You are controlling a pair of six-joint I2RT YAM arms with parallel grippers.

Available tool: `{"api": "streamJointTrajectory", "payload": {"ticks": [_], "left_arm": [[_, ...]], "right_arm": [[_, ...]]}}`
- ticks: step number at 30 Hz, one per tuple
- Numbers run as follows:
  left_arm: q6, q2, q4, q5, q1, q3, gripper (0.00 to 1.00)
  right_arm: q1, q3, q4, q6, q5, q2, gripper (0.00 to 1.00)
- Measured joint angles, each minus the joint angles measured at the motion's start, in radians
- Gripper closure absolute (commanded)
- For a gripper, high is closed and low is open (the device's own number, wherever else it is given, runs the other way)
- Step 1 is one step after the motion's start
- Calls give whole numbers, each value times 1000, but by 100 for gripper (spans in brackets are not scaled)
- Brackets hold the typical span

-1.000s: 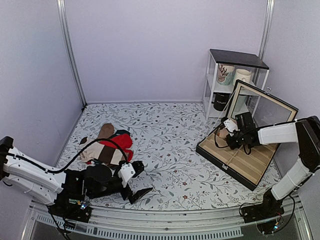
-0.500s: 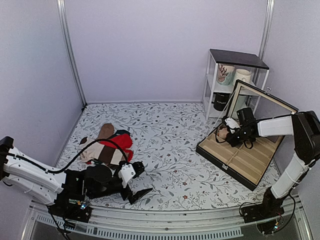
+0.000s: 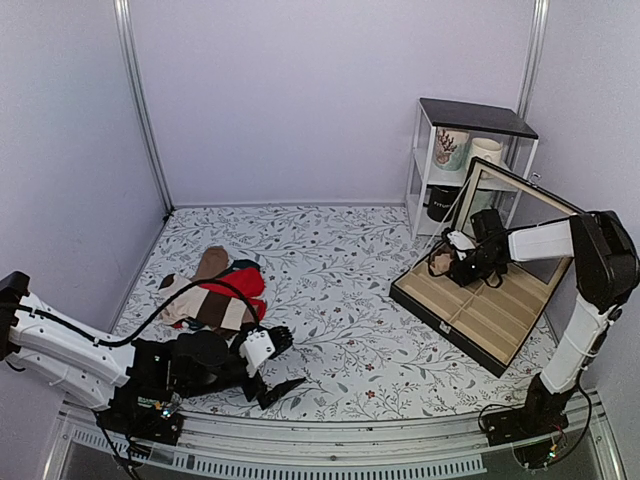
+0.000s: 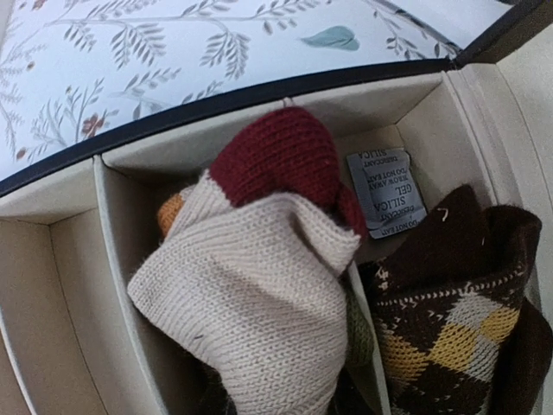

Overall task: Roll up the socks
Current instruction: Place a pair of socks in the storage box.

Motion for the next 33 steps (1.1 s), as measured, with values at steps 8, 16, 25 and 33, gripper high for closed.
{"api": "streamJointTrajectory", "payload": {"ticks": [8, 16, 25, 33], "left_arm": [[8, -1, -6, -3, 0, 5, 0], [11, -1, -11, -4, 0, 17, 0], [11, -1, -29, -16, 0, 18, 1], [11, -1, -37, -23, 0, 18, 0]], "right_arm": [[-2, 85, -73, 29, 17, 59, 73], [-2, 140, -172, 72, 31, 97, 58], [-2, 124, -159, 95, 29, 69, 49], [-9, 131, -230, 137, 13, 34, 43]]}}
